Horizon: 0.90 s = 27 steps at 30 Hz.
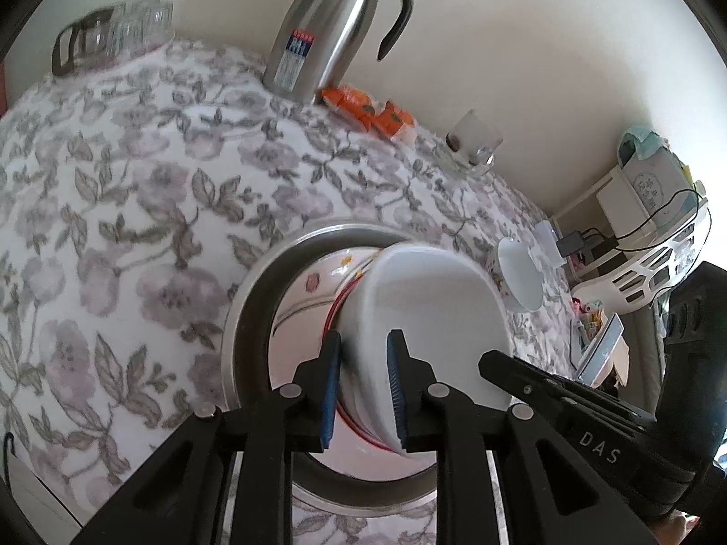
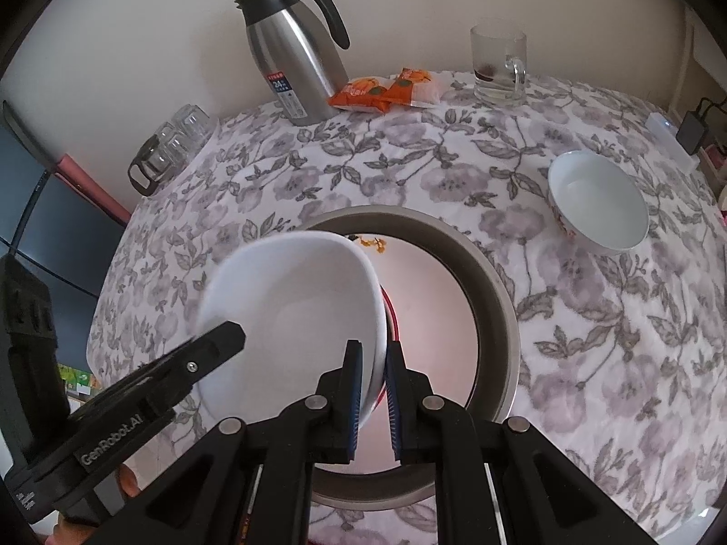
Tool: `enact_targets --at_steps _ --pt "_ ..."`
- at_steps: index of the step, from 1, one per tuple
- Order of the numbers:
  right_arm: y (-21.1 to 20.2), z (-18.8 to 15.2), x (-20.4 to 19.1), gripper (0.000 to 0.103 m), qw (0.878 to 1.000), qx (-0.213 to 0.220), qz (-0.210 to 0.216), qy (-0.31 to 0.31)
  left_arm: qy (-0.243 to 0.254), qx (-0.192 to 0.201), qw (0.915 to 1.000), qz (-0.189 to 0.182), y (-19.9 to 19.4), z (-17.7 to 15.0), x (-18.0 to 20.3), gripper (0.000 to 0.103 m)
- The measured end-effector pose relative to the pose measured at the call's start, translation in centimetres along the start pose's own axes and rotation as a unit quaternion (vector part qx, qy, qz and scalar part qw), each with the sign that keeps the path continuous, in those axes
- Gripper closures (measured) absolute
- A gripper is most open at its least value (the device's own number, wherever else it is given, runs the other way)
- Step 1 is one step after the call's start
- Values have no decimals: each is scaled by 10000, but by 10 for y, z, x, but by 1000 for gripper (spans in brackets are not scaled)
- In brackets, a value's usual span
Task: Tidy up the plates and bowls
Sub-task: 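Lower the white square bowl into the red-rimmed bowl with the left tool, then open the left tool to release the white square bowl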
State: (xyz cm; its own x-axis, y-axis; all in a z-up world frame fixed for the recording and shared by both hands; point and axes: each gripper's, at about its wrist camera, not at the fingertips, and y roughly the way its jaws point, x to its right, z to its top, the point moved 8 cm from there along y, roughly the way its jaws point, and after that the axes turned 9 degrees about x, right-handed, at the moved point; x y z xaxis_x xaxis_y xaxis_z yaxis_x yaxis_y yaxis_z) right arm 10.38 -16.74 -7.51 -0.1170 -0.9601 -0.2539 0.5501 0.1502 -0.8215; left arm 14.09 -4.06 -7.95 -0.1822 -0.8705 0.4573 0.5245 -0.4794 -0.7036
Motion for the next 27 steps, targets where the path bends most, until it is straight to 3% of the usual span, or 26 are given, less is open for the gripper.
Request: enact_targets --at_steps 19,27 --pt "-5 5 -4 91 9999 116 52 13 -204 -50 9998 -63 6 -1 -9 84" --pt "-9 5 0 91 9998 132 108 117 -124 162 9998 -74 -5 7 -4 84"
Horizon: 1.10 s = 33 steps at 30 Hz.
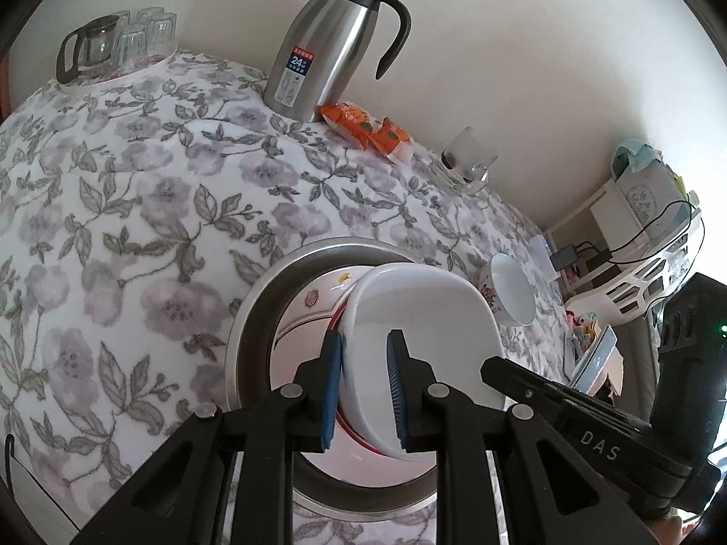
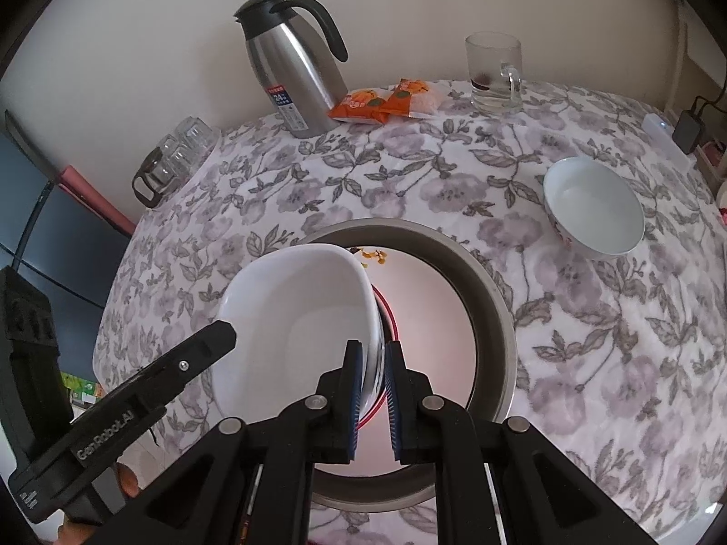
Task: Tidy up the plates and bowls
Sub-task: 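Open the left tool to release the white square bowl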
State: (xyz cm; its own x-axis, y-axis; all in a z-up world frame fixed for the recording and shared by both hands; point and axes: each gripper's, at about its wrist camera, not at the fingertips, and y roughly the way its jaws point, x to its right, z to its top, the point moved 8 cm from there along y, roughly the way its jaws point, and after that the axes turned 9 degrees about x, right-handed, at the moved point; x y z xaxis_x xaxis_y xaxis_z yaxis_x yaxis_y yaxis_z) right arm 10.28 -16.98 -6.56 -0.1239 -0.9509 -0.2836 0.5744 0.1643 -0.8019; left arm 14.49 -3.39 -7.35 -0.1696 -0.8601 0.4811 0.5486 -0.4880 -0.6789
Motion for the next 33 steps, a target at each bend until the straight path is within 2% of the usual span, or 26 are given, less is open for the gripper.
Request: enact_targets --at_steps 6,7,8,9,10,11,12,16,18,20,22,24,25,26,33 --pt "-14 6 4 91 9998 209 6 70 147 225 9994 198 -10 5 2 81" --pt "-17 8 5 91 9997 251 -9 69 165 267 9992 228 -12 7 2 78" --pt "-18 8 5 91 9996 272 -15 77 182 298 9990 270 -14 7 1 70" --pt "-19 7 6 85 9996 278 -25 92 210 325 9987 321 -15 8 1 64" --pt "-19 7 6 79 9996 275 -29 98 238 356 9984 377 -16 8 0 52" --pt "-19 6 7 63 9996 272 -45 97 270 390 9979 444 -18 9 -1 46" --pt "-18 4 7 52 9995 281 -77 81 305 413 9974 505 -19 9 -1 45" --pt "-17 1 12 43 9995 261 -130 87 341 404 9955 784 -18 9 -8 37" --pt "-17 1 15 34 9994 277 -134 126 372 408 9936 983 -18 9 -14 30" --pt "-18 1 19 31 9992 336 -148 155 414 428 9914 1163 -17 10 -18 19" --pt "-19 2 24 27 9989 392 -139 210 441 483 9899 1257 -18 11 -21 17" --pt "-19 3 31 5 9985 430 -162 283 463 510 9890 1308 -18 12 -22 14" --pt "-20 3 35 1 9982 476 -182 317 475 517 9888 1315 -18 13 -22 8" --pt "-20 4 38 0 9980 511 -189 333 480 513 9889 1312 -17 14 -21 4" --pt "-23 10 68 0 9963 670 -229 487 505 672 9896 1169 -17 31 -4 3"
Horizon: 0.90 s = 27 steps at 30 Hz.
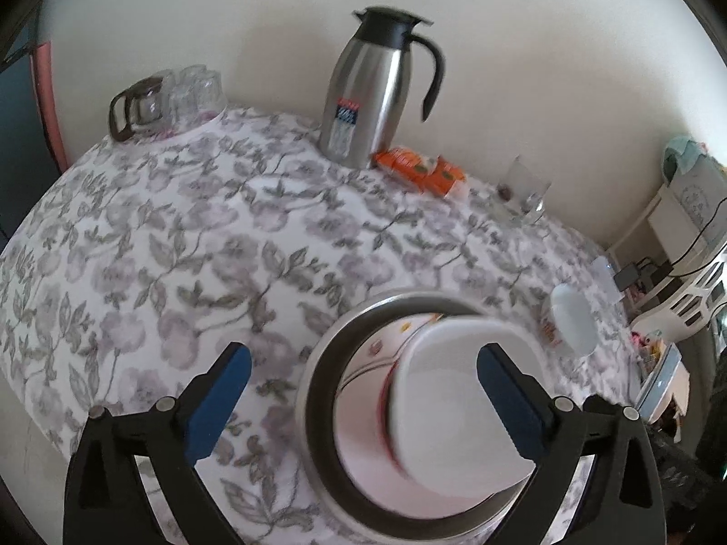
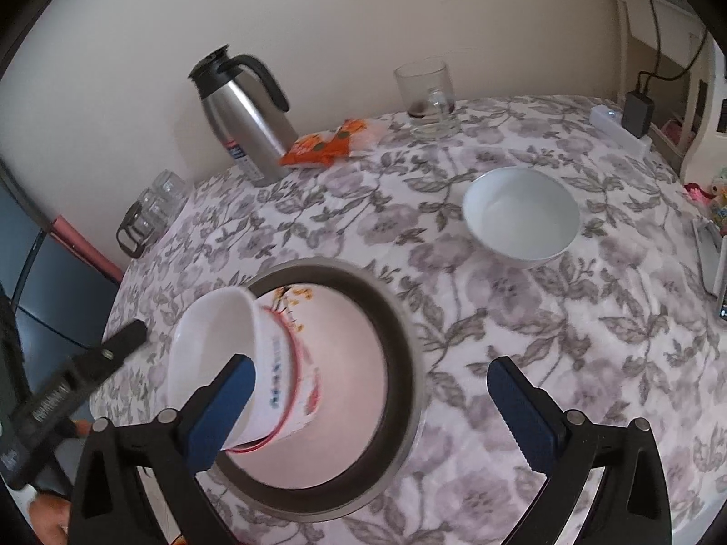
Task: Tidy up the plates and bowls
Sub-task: 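Open the left tool to release the white square bowl, then move the open left tool to the pale round bowl's rim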
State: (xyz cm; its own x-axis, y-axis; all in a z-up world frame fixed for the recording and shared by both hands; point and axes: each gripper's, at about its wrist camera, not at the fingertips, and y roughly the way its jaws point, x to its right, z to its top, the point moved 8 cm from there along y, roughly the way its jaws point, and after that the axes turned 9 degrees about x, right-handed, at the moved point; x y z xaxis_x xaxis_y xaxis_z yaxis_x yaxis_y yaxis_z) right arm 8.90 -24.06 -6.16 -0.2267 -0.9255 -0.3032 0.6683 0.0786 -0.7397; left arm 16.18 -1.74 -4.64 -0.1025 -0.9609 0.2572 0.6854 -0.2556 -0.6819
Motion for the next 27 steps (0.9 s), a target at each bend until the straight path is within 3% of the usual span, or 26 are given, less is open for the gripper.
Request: enact_targets --at_steps 7,10,19,27 --pt "-10 27 47 0 9985 428 -162 294 274 388 9969 -620 -5 39 58 3" --pt "-14 39 72 0 9972 497 -259 499 423 288 9948 -883 2 48 94 3" --pt "-11 60 139 0 9921 561 -527 990 1152 -271 9873 -1061 38 38 187 3" --pt "10 61 171 5 9890 491 -622 1250 1014 -758 9867 -1020 81 16 223 3"
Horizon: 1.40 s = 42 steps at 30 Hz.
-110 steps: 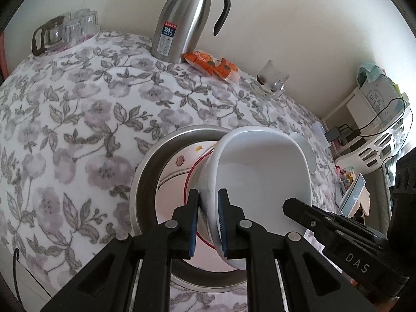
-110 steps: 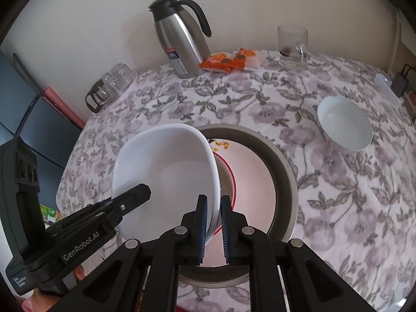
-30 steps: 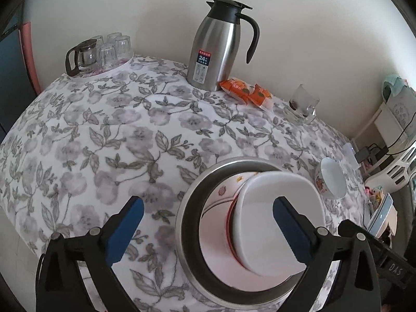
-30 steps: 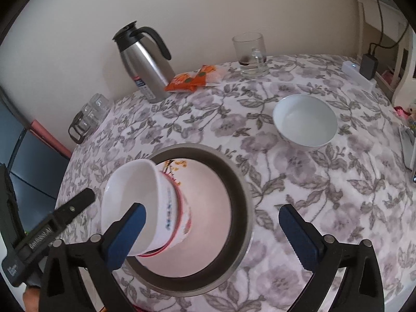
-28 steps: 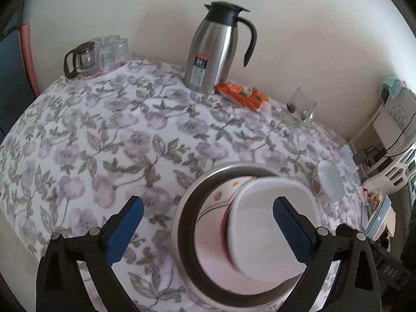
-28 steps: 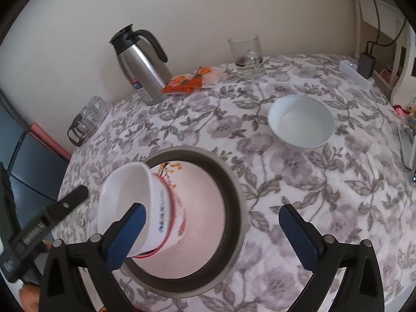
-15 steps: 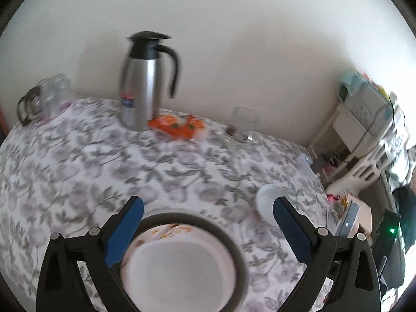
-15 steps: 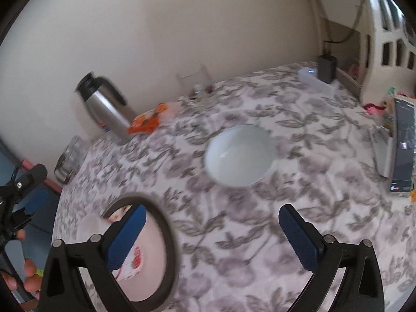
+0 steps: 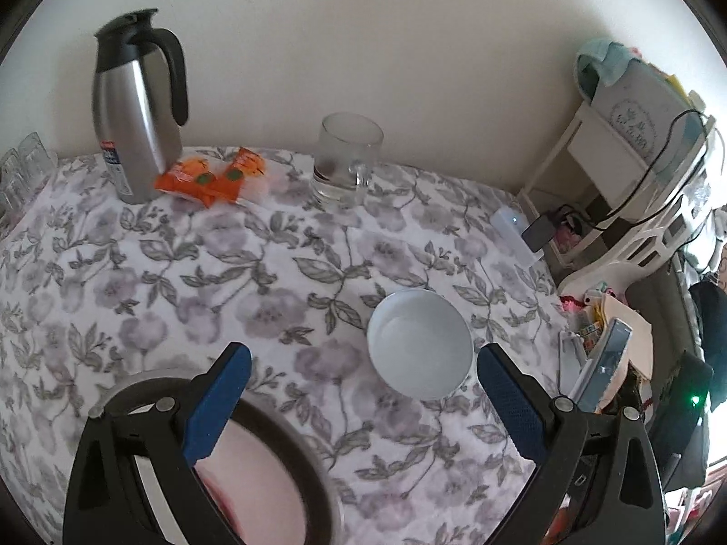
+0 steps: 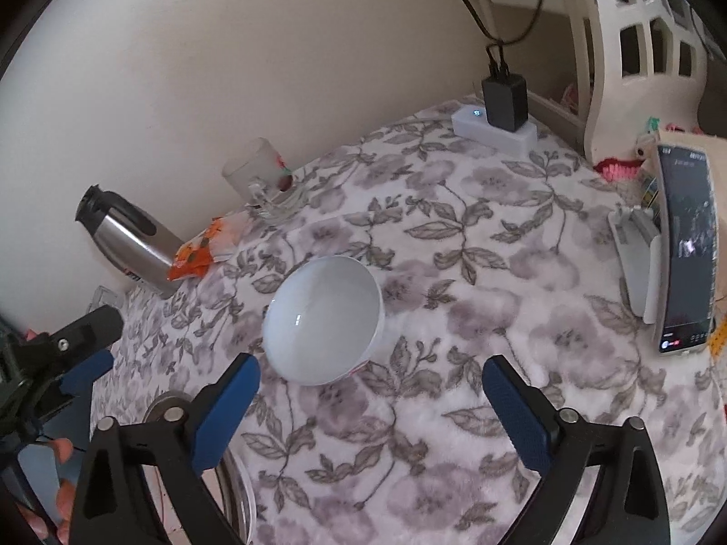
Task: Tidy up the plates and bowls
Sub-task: 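Move the open left tool to the pale round bowl's rim, then close the left tool on the pale round bowl's rim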
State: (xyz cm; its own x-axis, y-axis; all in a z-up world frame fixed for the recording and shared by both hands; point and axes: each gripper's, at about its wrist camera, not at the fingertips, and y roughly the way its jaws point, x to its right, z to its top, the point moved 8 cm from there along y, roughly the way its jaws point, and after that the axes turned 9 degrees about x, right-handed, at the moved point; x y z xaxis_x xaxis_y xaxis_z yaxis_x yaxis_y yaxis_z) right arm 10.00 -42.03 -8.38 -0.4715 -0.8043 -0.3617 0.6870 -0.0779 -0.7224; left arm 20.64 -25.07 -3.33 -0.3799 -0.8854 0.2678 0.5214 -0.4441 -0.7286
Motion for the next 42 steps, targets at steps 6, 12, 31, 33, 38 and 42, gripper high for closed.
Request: enact_targets --at_steps 6,12,31,33,38,42 --pt "23 -13 16 12 9994 -180 -52 283 -247 -69 9997 -54 27 -9 10 4" --pt "34 -15 21 20 9994 -233 -230 95 -678 -413 9965 -278 56 -28 13 15" --pt "59 -11 13 27 9975 -330 -462 -429 -883 -531 9940 -381 101 -46 6 44" --pt "62 -10 10 34 9974 -332 -453 -454 -881 -531 9941 -350 103 -46 4 50" --pt "73 -13 7 40 9974 -419 -438 -398 -943 -590 9930 -385 110 -49 1 60" --pt "81 -15 5 49 9970 -493 -447 -396 -991 -587 9926 -396 111 -49 -1 62"
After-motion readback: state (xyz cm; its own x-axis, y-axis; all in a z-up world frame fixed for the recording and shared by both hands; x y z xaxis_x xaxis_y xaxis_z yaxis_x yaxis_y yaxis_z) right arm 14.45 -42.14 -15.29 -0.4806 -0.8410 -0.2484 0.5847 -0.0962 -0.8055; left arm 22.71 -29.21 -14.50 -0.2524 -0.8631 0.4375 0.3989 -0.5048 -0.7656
